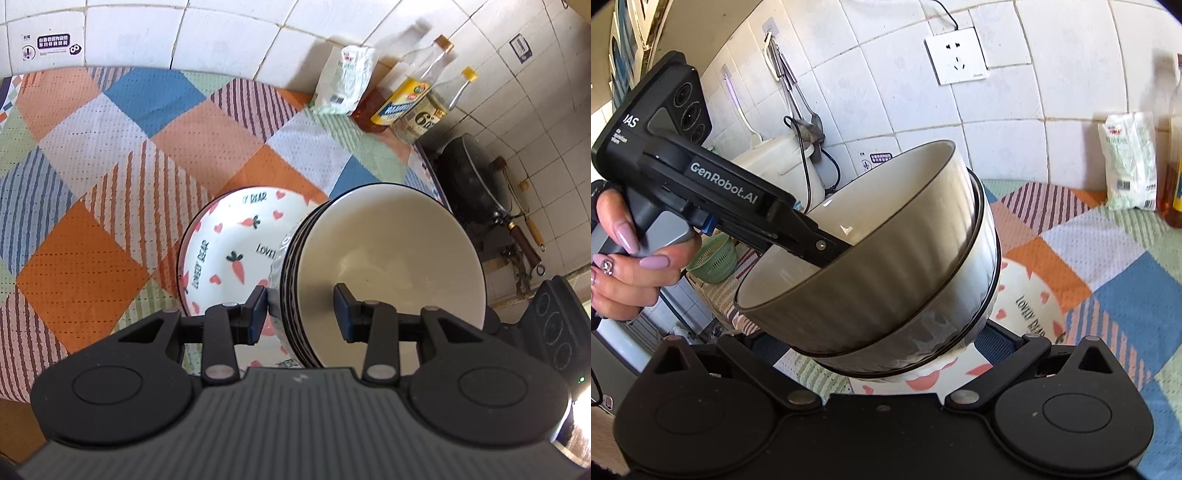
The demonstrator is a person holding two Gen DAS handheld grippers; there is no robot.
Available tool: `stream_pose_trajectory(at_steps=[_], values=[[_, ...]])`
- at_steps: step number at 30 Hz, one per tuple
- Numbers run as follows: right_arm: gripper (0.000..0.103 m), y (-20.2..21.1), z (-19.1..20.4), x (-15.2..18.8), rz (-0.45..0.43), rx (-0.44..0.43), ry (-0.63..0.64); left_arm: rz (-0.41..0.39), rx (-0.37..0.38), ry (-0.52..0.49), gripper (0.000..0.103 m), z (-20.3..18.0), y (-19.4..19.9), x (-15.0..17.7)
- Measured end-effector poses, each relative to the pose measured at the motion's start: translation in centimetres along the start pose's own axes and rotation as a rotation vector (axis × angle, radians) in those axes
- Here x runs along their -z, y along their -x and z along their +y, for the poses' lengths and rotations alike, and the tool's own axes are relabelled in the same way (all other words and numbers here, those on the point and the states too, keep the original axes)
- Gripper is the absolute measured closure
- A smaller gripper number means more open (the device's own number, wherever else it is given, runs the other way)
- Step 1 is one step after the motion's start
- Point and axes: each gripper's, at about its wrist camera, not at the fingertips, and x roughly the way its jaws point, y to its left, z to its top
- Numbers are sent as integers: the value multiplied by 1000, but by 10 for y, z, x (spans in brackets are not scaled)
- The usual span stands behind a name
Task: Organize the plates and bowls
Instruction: 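Carry the bowl stack with the left gripper and lower it onto the bunny plate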
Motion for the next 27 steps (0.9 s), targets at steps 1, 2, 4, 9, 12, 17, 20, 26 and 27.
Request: stream_pose_trajectory(at_steps=[1, 2, 4, 9, 12, 17, 20, 26, 27], values=[[0, -3, 0, 4, -1, 2, 2, 6, -2, 4, 67, 3, -3, 2], [0, -6, -1, 7, -1, 3, -1, 11, -3, 6, 66, 6, -6, 2], [0, -10, -1, 15, -5, 3, -16, 15, -6, 3, 67, 11, -13, 5], [0, -21, -5, 26, 1, 12, -35, 46, -11, 3, 66, 21, -30, 3], [0, -27, -9, 29, 12, 19, -40, 60, -11, -2, 66, 25, -40, 1], [0, -34, -17, 32, 29, 26, -48, 83, -8, 0, 66, 30, -56, -6], [0, -39, -20, 33, 37, 30, -54, 95, -13, -6, 66, 31, -63, -9], [0, -42, -25, 34, 41, 34, -68, 105, -11, -11, 66, 33, -70, -13], [0, -42, -26, 33, 42, 33, -66, 106, -13, -12, 66, 33, -71, -13]])
